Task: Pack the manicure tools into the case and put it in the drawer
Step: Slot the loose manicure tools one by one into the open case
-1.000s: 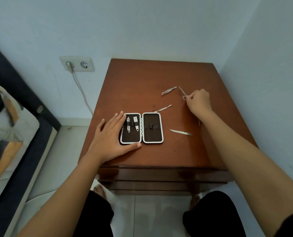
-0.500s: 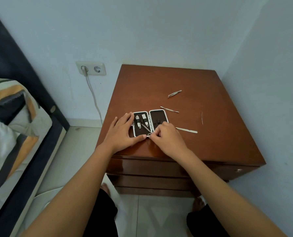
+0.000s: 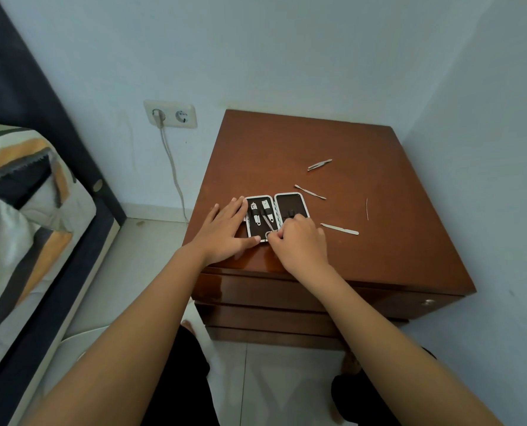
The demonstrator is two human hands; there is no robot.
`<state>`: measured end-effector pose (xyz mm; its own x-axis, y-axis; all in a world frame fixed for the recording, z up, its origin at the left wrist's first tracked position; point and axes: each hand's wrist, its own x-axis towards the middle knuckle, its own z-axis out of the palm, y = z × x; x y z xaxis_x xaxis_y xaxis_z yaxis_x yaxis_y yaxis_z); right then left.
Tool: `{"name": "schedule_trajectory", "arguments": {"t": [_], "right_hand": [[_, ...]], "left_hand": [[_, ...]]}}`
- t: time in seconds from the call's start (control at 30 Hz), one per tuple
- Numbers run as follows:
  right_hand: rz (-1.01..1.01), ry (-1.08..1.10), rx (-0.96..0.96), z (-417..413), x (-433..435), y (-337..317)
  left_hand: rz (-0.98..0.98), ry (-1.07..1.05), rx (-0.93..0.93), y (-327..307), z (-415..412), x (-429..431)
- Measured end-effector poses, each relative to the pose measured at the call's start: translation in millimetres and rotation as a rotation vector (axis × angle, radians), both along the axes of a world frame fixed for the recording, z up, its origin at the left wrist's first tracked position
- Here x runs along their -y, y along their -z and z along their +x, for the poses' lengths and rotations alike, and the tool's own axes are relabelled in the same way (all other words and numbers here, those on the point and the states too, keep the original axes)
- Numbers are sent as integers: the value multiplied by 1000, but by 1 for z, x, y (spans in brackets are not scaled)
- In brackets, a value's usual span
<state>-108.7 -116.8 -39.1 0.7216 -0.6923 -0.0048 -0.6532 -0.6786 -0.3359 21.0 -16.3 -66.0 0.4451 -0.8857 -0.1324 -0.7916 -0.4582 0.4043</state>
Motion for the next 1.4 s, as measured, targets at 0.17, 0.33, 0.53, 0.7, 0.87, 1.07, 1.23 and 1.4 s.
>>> {"name": "schedule_trajectory", "arguments": {"t": [0.17, 0.33, 0.53, 0.7, 0.87, 1.07, 1.23, 1.4], "right_hand": [[4, -5, 6, 9, -2, 6], [-15, -123, 227, -2, 1, 14], [-189, -406, 343, -31, -3, 28], [-260, -399, 289, -31, -4, 33], [-206, -414, 292, -24, 2, 29], [-195, -425, 299, -20, 5, 30], [-176, -426, 340, -18, 8, 33], [-144, -415, 382, -18, 9, 39]], "left_hand": [[-10, 7, 1, 1, 1, -1], [-5, 5, 17, 1, 0, 0], [-2, 16, 26, 3, 1, -1], [3, 17, 45, 3, 0, -1], [11, 22, 57, 4, 0, -2], [23, 15, 64, 5, 0, -1], [10, 15, 78, 5, 0, -2], [-3, 14, 81, 6, -1, -2]]}}
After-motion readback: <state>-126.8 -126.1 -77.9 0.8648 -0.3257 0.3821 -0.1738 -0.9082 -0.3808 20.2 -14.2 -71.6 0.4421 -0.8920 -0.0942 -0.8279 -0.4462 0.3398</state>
